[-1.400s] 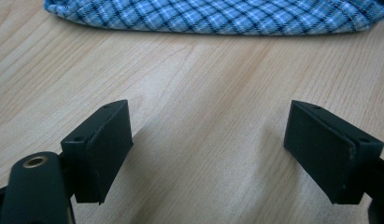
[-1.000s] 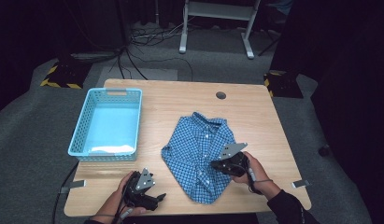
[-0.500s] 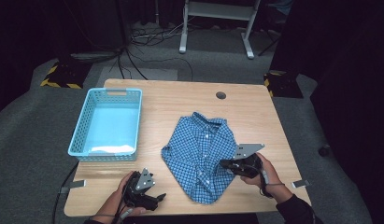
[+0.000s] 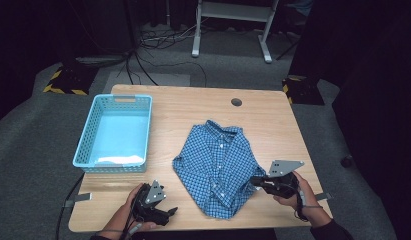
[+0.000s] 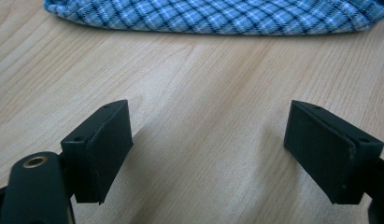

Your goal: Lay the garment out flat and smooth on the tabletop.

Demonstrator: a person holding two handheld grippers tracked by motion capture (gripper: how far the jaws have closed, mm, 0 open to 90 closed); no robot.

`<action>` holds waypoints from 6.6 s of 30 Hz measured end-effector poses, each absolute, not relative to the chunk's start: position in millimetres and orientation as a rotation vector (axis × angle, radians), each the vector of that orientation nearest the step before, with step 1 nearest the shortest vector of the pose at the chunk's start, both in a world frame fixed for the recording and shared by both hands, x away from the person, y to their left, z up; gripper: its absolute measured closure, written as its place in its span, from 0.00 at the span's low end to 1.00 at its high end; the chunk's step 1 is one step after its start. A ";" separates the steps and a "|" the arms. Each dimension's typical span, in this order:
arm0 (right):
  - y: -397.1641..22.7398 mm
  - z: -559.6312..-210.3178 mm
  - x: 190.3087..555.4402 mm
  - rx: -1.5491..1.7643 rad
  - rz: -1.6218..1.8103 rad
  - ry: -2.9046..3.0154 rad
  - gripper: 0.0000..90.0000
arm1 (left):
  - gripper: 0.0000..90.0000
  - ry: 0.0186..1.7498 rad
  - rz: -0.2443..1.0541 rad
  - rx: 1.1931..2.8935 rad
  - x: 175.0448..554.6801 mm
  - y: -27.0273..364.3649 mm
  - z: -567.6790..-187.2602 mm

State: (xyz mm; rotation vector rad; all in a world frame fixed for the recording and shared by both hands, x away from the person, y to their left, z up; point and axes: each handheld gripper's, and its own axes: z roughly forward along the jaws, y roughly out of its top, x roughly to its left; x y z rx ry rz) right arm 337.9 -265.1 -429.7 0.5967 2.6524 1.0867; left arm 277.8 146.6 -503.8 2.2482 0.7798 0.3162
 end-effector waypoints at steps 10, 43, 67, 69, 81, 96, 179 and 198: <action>-294.1 -439.0 326.8 0.677 1.070 2.652 0.96 | 0.17 0.781 0.316 2.249 278.0 146.4 -503.7; -328.6 -474.5 294.3 0.770 0.945 2.731 0.91 | 0.17 0.781 0.316 2.249 278.0 146.4 -503.7; -320.9 -467.3 306.4 0.846 0.983 2.584 0.44 | 0.25 0.724 0.320 2.249 286.1 106.5 -481.1; -316.4 -466.7 310.8 0.854 1.010 2.579 0.39 | 0.26 0.694 0.325 2.254 290.7 93.6 -475.8; -268.7 -464.0 350.9 0.722 0.997 2.617 0.27 | 0.29 0.718 0.383 2.321 347.9 24.8 -468.3; -242.7 -485.5 386.4 0.775 0.895 2.658 0.31 | 0.81 0.674 0.241 2.439 374.1 27.6 -480.8; -226.3 -460.7 369.5 0.694 0.947 2.587 0.32 | 0.32 0.623 0.351 2.314 278.6 97.8 -465.7; -179.4 -466.3 335.3 0.529 0.967 2.685 0.33 | 0.31 0.578 0.326 2.376 328.5 52.2 -478.5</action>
